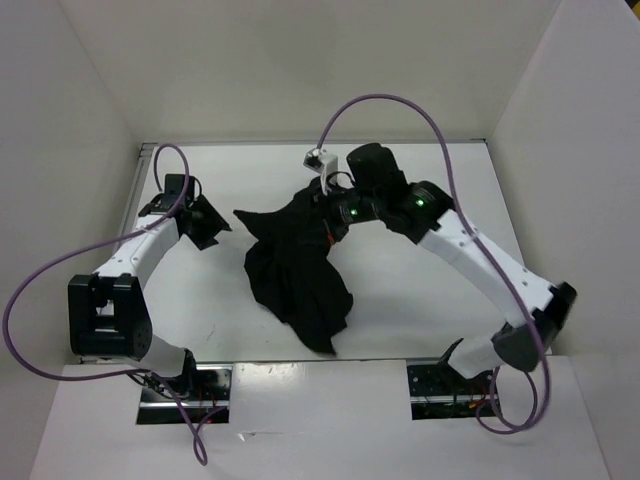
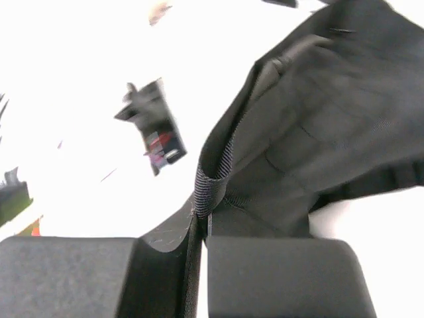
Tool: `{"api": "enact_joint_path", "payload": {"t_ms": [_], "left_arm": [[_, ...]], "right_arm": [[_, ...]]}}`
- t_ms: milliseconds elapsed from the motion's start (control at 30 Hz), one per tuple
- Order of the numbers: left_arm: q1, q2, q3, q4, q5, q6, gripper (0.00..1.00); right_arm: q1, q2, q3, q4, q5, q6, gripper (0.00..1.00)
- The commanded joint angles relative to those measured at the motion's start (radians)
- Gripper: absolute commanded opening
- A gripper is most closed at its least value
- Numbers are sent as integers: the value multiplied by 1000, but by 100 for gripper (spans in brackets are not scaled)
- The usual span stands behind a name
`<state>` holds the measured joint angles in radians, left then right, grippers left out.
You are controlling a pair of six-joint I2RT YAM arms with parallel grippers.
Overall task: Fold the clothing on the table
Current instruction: Move the skirt to the center of the board
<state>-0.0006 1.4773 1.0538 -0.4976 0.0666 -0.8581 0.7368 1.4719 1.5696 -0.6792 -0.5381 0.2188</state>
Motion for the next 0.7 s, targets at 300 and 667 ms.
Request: {"api": "enact_joint_path", "payload": {"t_ms": [300,667], "left_arm": [[24,8,-2,47,44,44,58],[24,17,-43,56,56,33,58]], "right_arm": [[34,-367,138,-85,285,4,0],[-379,33,55,-172,423,-2,0]]}}
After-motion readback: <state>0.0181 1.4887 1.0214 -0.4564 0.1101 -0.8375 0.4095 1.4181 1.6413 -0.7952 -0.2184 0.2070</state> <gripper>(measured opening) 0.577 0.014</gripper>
